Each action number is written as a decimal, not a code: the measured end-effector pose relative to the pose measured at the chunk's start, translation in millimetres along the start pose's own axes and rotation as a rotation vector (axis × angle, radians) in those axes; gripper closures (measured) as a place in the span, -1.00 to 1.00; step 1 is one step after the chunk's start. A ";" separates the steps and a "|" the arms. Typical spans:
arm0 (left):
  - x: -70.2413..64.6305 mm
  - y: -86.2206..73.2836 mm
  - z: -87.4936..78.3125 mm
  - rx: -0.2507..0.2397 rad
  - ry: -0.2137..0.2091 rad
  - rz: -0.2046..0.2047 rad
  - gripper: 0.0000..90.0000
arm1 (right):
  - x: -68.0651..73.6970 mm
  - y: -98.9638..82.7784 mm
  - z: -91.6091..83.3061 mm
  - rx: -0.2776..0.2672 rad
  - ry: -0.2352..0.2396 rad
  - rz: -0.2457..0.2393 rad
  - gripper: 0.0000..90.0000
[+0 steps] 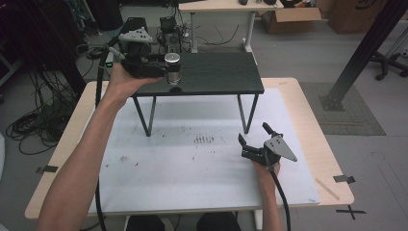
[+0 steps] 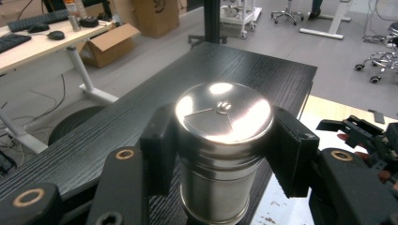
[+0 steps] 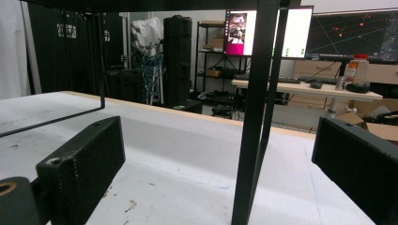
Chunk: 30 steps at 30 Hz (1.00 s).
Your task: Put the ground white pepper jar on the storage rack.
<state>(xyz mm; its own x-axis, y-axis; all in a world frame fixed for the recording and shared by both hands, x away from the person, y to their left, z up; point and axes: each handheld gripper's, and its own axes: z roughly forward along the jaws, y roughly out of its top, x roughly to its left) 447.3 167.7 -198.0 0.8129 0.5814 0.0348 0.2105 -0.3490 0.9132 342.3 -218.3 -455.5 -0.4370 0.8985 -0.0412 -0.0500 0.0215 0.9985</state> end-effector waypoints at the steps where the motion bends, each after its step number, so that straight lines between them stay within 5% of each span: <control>1: 0.7 -1.1 0.8 -0.003 0.003 -0.003 0.09 | -0.1 0.0 0.0 0.001 0.001 -0.001 -0.94; 19: 8.4 -12.5 13.1 0.019 0.042 -0.016 0.09 | -0.2 -0.1 0.0 0.002 0.002 -0.001 -0.94; 26: 15.5 -19.7 13.6 -0.017 0.015 -0.071 0.09 | -0.2 0.0 0.1 0.003 0.003 0.000 -0.94; 30: 15.5 -20.7 13.1 -0.019 0.016 -0.067 0.09 | -0.3 0.0 0.1 0.003 0.002 0.001 -0.94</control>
<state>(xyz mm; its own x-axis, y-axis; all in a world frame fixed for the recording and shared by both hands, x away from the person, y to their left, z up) 462.7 174.2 -221.6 0.7885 0.6147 -0.0200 0.2535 -0.2952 0.9212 342.5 -218.5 -455.5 -0.4392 0.8975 -0.0408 -0.0473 0.0222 0.9986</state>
